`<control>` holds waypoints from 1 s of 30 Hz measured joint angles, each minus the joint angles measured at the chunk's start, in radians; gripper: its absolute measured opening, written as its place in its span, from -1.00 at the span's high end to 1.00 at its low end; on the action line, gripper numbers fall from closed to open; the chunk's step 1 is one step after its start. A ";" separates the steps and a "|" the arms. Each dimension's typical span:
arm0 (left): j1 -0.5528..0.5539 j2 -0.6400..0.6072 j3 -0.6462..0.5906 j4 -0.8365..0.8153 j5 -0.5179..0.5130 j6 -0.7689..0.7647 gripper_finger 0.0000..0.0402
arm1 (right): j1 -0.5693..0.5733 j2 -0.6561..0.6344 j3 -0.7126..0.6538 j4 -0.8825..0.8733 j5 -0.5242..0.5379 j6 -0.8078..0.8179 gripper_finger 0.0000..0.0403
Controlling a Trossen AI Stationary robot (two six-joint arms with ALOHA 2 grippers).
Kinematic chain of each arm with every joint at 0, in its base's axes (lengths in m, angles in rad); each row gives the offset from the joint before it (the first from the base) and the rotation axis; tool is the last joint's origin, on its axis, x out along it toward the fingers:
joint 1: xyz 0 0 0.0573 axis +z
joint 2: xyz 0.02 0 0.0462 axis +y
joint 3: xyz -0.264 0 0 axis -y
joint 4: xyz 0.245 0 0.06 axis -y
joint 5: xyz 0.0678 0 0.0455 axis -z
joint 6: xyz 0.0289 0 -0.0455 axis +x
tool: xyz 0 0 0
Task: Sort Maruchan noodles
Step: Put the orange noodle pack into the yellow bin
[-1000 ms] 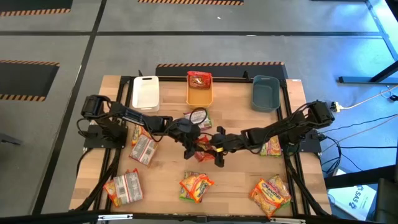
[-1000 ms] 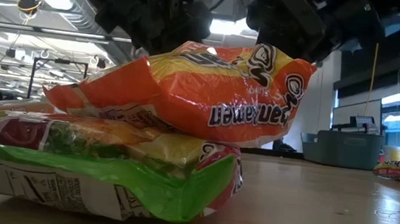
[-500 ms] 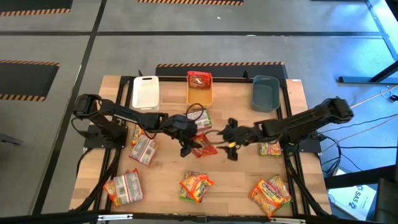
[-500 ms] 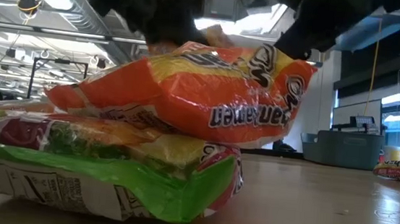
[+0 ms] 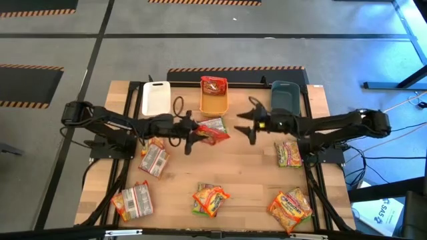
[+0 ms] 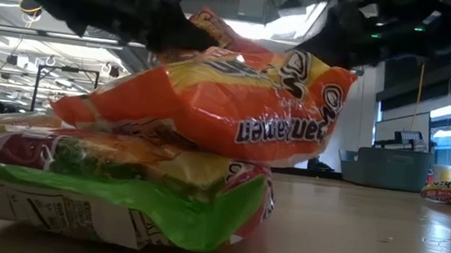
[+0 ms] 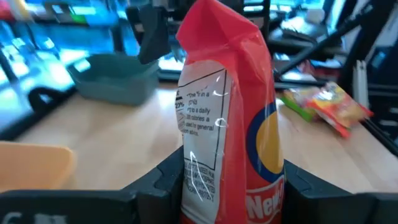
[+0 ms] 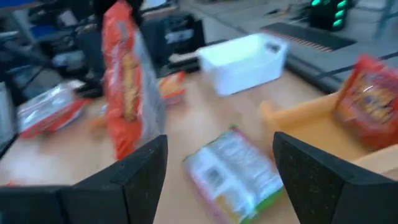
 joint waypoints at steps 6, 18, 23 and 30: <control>0.071 0.000 -0.026 0.071 0.000 0.024 0.32 | -0.100 0.051 0.115 -0.071 -0.094 -0.067 -0.37; 0.122 0.000 -0.022 0.082 0.013 0.047 0.32 | -0.168 0.257 0.529 -0.446 -0.349 -0.172 -0.37; 0.122 0.000 -0.022 0.082 -0.008 0.046 0.32 | -0.167 0.362 0.653 -0.561 -0.460 -0.157 -0.37; 0.122 0.000 -0.022 0.079 -0.008 0.042 0.32 | -0.155 0.459 0.695 -0.559 -0.496 -0.150 -0.37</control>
